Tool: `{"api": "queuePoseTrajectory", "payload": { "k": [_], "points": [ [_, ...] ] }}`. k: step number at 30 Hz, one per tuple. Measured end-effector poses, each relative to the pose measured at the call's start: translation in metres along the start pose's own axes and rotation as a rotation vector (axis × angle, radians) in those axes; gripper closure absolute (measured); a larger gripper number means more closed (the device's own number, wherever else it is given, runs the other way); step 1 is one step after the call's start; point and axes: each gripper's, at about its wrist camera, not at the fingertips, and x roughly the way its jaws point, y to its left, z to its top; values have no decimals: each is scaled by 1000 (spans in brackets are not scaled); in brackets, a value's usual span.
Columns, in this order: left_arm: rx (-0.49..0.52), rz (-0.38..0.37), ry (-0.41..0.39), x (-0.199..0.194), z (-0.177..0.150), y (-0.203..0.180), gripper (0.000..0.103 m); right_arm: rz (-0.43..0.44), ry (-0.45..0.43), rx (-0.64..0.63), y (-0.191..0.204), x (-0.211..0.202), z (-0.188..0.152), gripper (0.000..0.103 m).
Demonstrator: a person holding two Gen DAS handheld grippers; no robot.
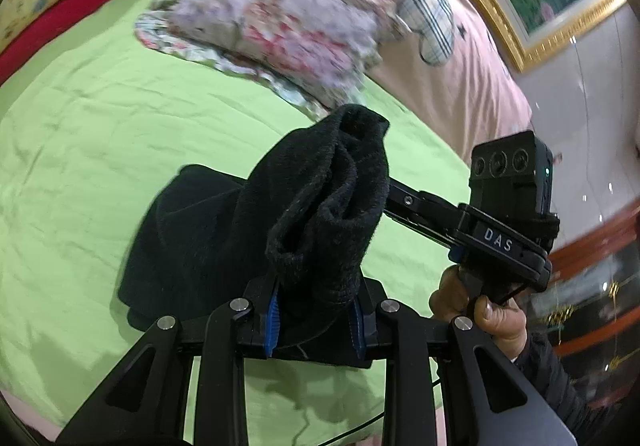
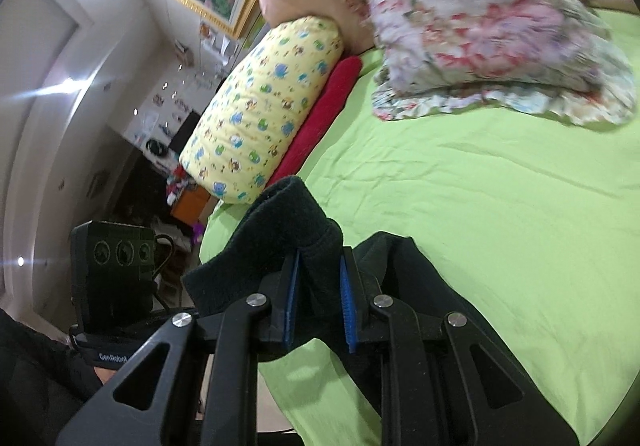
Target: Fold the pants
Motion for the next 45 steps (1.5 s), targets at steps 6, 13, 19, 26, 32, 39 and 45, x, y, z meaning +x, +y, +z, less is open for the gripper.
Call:
{"api": "queuePoseTrajectory", "payload": {
  "k": [6,13,19,26,32,39,45],
  "points": [
    [41,-9,60,22,-14,-25,76,0,-33,37,-16,-28,-20,83],
    [86,-2,137,50,-26,-43,76,1,-59,104,-40,-46,-47,83],
    [123,20,197,77,-38,-54,76,-10,-62,145,-61,-57,-69,83],
    [163,58,233,101,-47,-58,76,-26,-68,192,-83,-61,-85,83],
    [194,98,263,115,-56,-61,74,-91,-40,217,-95,-60,-91,79],
    [246,71,317,123,-70,-69,54,-142,-81,278,-103,-83,-108,79],
    [239,35,349,120,-72,-66,49,-205,-149,356,-105,-105,-123,76]
  ]
}}
